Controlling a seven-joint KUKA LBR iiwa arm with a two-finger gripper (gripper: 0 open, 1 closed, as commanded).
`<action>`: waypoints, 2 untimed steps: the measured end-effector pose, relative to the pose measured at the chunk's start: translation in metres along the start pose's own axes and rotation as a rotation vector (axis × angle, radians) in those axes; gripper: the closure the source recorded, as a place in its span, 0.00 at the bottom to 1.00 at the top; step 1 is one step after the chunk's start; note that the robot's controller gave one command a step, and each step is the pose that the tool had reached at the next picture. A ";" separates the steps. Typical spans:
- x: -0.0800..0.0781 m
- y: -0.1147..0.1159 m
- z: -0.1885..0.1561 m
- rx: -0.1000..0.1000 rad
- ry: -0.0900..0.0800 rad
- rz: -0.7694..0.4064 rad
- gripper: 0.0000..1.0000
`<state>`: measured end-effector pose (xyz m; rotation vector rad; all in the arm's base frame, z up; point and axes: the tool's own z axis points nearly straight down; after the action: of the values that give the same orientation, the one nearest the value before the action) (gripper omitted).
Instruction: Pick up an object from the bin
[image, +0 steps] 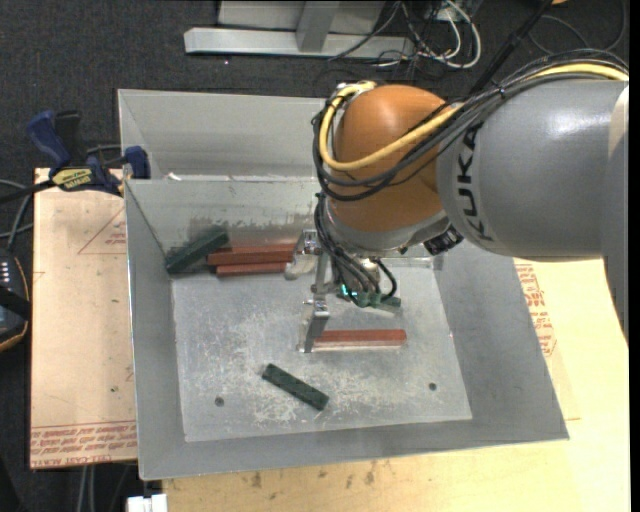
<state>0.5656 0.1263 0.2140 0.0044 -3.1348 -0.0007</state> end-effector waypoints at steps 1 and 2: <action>-0.002 -0.001 -0.004 -0.001 -0.007 0.003 0.00; 0.029 -0.014 0.074 -0.001 -0.010 0.018 0.00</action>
Offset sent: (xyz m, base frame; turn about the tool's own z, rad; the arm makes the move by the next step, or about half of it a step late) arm -0.0583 -0.0267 -0.1440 0.0348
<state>0.5358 0.1125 0.1400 -0.0236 -3.1448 -0.0029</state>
